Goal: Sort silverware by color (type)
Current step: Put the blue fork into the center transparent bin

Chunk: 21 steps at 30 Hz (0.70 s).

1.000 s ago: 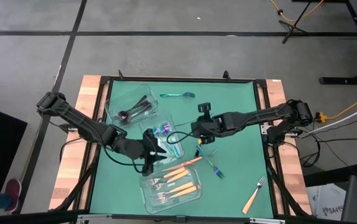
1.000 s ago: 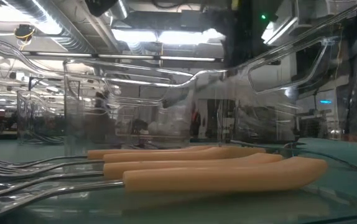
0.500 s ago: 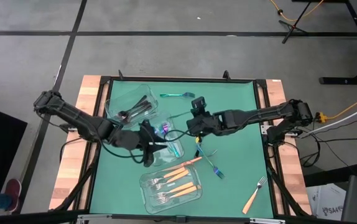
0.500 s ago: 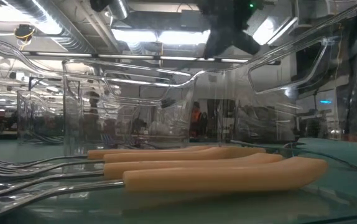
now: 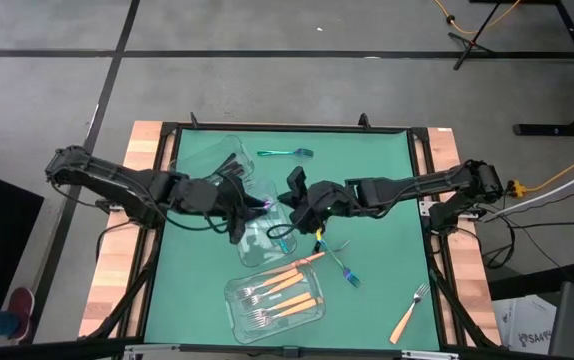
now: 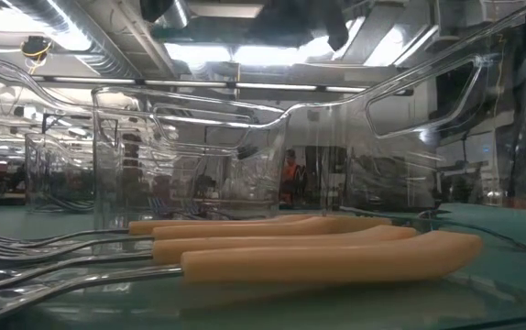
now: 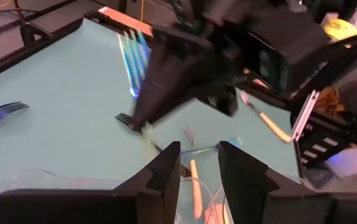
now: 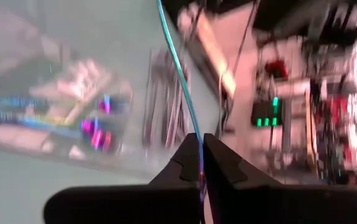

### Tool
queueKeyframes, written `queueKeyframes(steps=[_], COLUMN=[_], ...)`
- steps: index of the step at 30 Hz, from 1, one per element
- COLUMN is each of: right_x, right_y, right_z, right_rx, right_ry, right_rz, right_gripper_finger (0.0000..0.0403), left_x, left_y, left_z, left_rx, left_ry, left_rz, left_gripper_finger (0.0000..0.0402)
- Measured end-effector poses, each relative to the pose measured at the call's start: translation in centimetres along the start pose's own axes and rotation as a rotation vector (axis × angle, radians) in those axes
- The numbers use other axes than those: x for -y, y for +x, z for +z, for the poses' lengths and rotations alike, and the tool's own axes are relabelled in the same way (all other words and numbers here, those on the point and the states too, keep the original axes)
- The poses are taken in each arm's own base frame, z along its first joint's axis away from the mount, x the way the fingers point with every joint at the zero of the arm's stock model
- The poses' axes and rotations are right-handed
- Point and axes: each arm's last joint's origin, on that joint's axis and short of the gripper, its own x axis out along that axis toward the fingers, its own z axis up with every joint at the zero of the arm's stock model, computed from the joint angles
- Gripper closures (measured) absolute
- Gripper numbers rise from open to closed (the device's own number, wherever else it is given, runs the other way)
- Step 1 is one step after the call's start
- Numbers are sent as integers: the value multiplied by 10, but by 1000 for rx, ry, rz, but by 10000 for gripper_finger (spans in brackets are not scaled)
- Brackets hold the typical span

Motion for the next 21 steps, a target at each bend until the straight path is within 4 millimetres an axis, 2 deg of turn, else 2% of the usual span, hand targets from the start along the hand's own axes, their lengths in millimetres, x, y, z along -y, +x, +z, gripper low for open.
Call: queueKeyframes(steps=[9, 15, 21], right_x=[7, 6, 12], right_y=[0, -1, -2], right_z=[7, 11, 15], right_rx=[123, 226, 281], right_ry=[32, 18, 31], right_rz=[-39, 22, -31], right_gripper_finger=[403, 403, 403], left_x=[-5, -6, -6], left_y=[-4, -4, -6], left_z=[4, 4, -1], left_rx=[5, -5, -76], left_ry=[-64, -150, -232], left_rz=[-6, -6, -23], left_gripper_finger=[299, 299, 299])
